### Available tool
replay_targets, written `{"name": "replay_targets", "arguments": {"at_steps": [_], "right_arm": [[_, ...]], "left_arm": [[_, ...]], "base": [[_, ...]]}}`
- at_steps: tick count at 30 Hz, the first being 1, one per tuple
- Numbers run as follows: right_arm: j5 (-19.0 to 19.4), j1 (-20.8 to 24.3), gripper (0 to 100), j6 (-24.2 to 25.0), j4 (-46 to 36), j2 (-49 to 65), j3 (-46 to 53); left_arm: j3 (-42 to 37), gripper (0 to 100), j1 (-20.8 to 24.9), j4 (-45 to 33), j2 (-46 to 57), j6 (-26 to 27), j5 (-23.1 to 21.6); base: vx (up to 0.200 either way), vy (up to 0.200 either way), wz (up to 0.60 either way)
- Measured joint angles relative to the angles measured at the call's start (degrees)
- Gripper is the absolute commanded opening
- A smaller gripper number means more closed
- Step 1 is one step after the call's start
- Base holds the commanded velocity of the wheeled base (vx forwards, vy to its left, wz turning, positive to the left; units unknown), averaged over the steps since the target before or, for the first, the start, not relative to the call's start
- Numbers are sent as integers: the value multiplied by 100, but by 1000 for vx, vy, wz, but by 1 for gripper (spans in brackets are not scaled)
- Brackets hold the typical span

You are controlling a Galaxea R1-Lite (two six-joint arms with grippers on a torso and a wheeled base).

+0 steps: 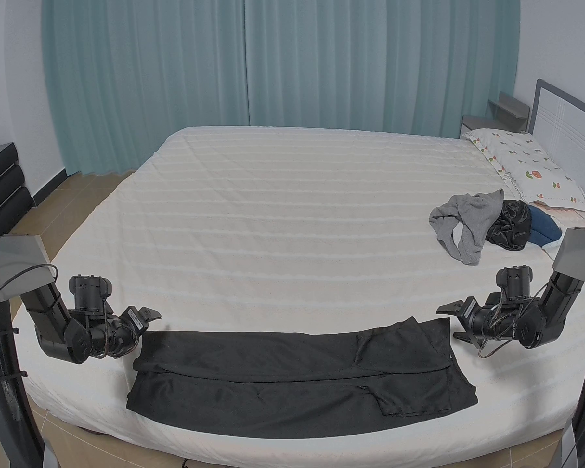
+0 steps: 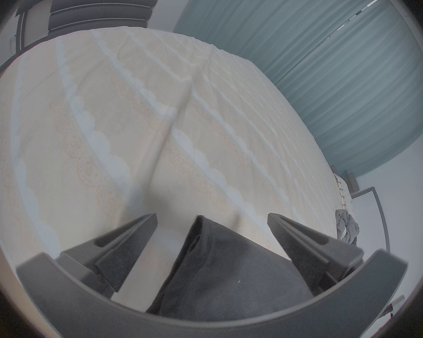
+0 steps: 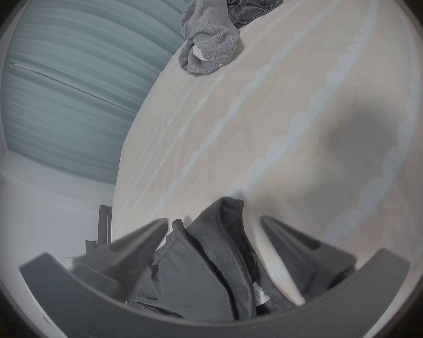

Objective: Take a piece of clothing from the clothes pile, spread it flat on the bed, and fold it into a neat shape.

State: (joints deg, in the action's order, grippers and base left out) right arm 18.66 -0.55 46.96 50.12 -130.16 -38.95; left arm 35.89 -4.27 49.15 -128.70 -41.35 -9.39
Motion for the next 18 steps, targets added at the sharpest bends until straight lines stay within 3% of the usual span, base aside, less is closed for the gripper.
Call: {"name": "replay_targets", "arguments": {"at_steps": [5, 18], "right_arm": [[49, 11, 100, 23, 0, 119, 201], [60, 0, 100, 22, 299, 196, 463]], "left_arm": [[-224, 100, -74, 24, 182, -46, -43], [-731, 100, -96, 327, 466, -69, -143]], "base": [[0, 0, 0], [-200, 0, 0]]}}
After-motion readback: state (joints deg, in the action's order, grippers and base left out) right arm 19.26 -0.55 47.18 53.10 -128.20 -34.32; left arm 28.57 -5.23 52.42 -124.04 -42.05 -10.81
